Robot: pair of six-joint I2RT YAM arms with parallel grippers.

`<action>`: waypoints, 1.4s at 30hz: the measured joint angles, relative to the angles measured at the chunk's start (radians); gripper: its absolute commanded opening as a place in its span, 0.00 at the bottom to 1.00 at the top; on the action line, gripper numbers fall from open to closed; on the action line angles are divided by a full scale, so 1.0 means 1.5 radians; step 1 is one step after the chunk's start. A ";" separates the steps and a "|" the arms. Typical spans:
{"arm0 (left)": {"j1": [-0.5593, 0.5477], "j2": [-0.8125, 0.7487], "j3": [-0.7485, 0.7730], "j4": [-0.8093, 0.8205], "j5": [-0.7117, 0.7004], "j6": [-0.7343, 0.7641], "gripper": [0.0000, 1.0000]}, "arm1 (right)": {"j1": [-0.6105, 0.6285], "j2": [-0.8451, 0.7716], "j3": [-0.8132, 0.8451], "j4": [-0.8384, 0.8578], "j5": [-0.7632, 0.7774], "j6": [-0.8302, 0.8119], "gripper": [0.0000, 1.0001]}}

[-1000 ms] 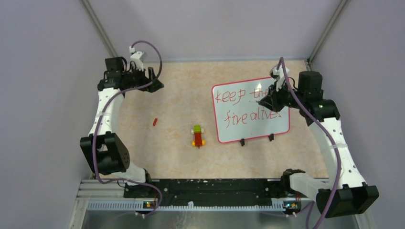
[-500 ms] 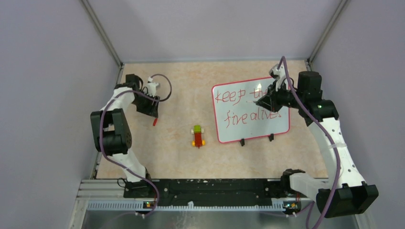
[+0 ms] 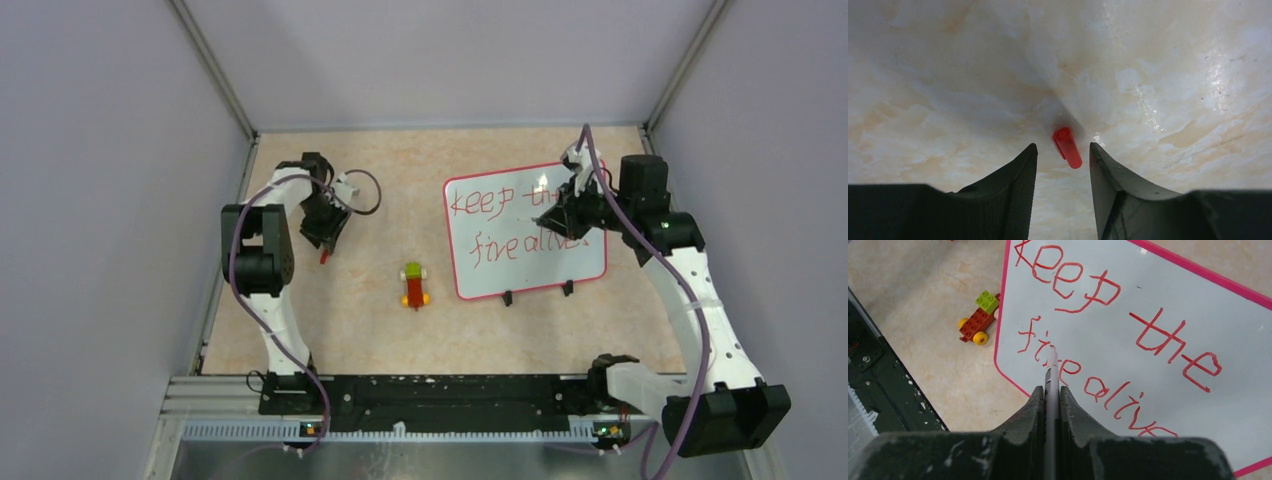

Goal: Write a sentence on the whiteboard
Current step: Close the whiteboard marker at the center of the board.

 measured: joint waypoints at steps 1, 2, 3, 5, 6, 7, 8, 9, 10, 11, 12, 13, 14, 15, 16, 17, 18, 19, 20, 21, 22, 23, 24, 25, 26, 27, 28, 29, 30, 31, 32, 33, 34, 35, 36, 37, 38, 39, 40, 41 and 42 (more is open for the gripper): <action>-0.006 0.008 0.009 -0.010 -0.014 -0.001 0.45 | 0.000 0.000 -0.003 0.001 0.001 -0.001 0.00; -0.010 0.016 0.014 -0.014 -0.023 -0.002 0.45 | 0.000 -0.001 -0.004 0.000 0.002 -0.001 0.00; -0.016 0.026 0.022 -0.021 -0.033 -0.003 0.44 | 0.000 -0.001 -0.006 0.000 0.003 -0.002 0.00; -0.023 0.042 0.029 -0.030 -0.051 -0.005 0.44 | 0.000 -0.001 -0.009 -0.001 0.006 -0.005 0.00; -0.026 0.050 0.032 -0.033 -0.062 -0.006 0.43 | 0.000 -0.001 -0.009 -0.001 0.008 -0.006 0.00; -0.030 0.057 0.040 -0.043 -0.070 -0.008 0.43 | 0.000 -0.002 -0.009 0.000 0.010 -0.006 0.00; -0.033 0.060 0.044 -0.048 -0.076 -0.008 0.42 | 0.000 -0.004 -0.009 -0.001 0.012 -0.006 0.00; -0.035 0.063 0.047 -0.052 -0.081 -0.010 0.39 | 0.000 -0.006 -0.009 -0.001 0.013 -0.007 0.00; -0.036 0.066 0.051 -0.056 -0.083 -0.012 0.35 | 0.000 -0.007 -0.009 0.000 0.013 -0.008 0.00; -0.037 0.069 0.054 -0.060 -0.084 -0.014 0.29 | 0.000 -0.009 -0.010 -0.001 0.014 -0.009 0.00; -0.039 0.072 0.058 -0.066 -0.084 -0.016 0.22 | 0.000 -0.010 -0.010 -0.001 0.015 -0.011 0.00; -0.041 0.076 0.061 -0.071 -0.083 -0.019 0.15 | 0.000 -0.011 -0.010 -0.001 0.015 -0.012 0.00; -0.043 0.080 0.066 -0.079 -0.082 -0.020 0.10 | 0.000 -0.012 -0.010 -0.001 0.015 -0.013 0.00; -0.046 0.083 0.071 -0.086 -0.083 -0.023 0.08 | 0.000 -0.012 -0.010 -0.001 0.015 -0.013 0.00; -0.047 0.087 0.077 -0.092 -0.084 -0.025 0.06 | 0.000 -0.012 -0.010 -0.001 0.016 -0.013 0.00; -0.047 0.092 0.085 -0.100 -0.084 -0.026 0.02 | 0.000 -0.012 -0.010 -0.001 0.015 -0.013 0.00; -0.047 0.098 0.094 -0.109 -0.083 -0.031 0.00 | 0.000 -0.012 -0.010 -0.001 0.015 -0.013 0.00; -0.046 0.099 0.098 -0.113 -0.082 -0.035 0.00 | 0.000 -0.012 -0.010 -0.001 0.015 -0.013 0.00; -0.046 0.100 0.106 -0.119 -0.078 -0.039 0.00 | 0.000 -0.012 -0.009 -0.001 0.014 -0.012 0.00; -0.046 0.100 0.107 -0.116 -0.073 -0.040 0.00 | 0.000 -0.012 -0.009 -0.001 0.014 -0.012 0.00; -0.044 0.100 0.114 -0.115 -0.059 -0.046 0.00 | 0.000 -0.012 -0.009 -0.001 0.013 -0.011 0.00; -0.043 0.100 0.119 -0.111 -0.043 -0.052 0.00 | 0.000 -0.011 -0.008 -0.001 0.012 -0.010 0.00; -0.041 0.100 0.129 -0.109 -0.018 -0.058 0.00 | 0.000 -0.009 -0.006 0.001 0.009 -0.004 0.00; -0.039 0.098 0.140 -0.106 0.009 -0.067 0.00 | 0.000 -0.008 -0.004 0.002 0.007 -0.002 0.00; -0.038 0.092 0.148 -0.100 0.034 -0.074 0.00 | 0.001 -0.006 -0.002 0.005 0.002 0.005 0.00; -0.037 0.080 0.157 -0.090 0.065 -0.086 0.00 | 0.002 -0.004 0.002 0.007 -0.001 0.010 0.00; -0.036 0.069 0.163 -0.085 0.086 -0.092 0.00 | 0.005 -0.003 0.006 0.011 -0.003 0.017 0.00; -0.035 0.049 0.171 -0.076 0.115 -0.105 0.00 | 0.008 -0.002 0.010 0.019 -0.006 0.025 0.00; -0.035 0.025 0.181 -0.066 0.144 -0.119 0.00 | 0.013 0.000 0.015 0.025 -0.006 0.033 0.00; -0.034 -0.002 0.193 -0.055 0.172 -0.134 0.00 | 0.019 0.002 0.021 0.032 -0.006 0.040 0.00; -0.033 -0.029 0.205 -0.044 0.198 -0.148 0.00 | 0.027 0.004 0.030 0.036 -0.004 0.043 0.00; -0.031 -0.060 0.217 -0.027 0.227 -0.168 0.00 | 0.034 0.006 0.040 0.037 -0.001 0.047 0.00; -0.029 -0.093 0.226 -0.006 0.256 -0.190 0.00 | 0.046 0.012 0.055 0.036 0.005 0.048 0.00; -0.027 -0.128 0.228 0.020 0.285 -0.215 0.00 | 0.057 0.017 0.068 0.038 0.010 0.047 0.00; -0.024 -0.163 0.226 0.049 0.311 -0.244 0.00 | 0.073 0.023 0.085 0.040 0.016 0.047 0.00; -0.022 -0.188 0.221 0.073 0.327 -0.267 0.00 | 0.083 0.026 0.095 0.045 0.020 0.047 0.00; -0.018 -0.228 0.203 0.121 0.348 -0.307 0.00 | 0.093 0.028 0.105 0.049 0.026 0.048 0.00; -0.014 -0.270 0.178 0.165 0.368 -0.351 0.00 | 0.102 0.032 0.117 0.053 0.034 0.050 0.00; -0.011 -0.307 0.153 0.204 0.384 -0.391 0.00 | 0.112 0.037 0.130 0.057 0.044 0.055 0.00; -0.009 -0.330 0.135 0.230 0.393 -0.419 0.00 | 0.119 0.042 0.142 0.063 0.053 0.060 0.00; -0.006 -0.360 0.107 0.269 0.408 -0.461 0.00 | 0.127 0.050 0.156 0.065 0.063 0.062 0.00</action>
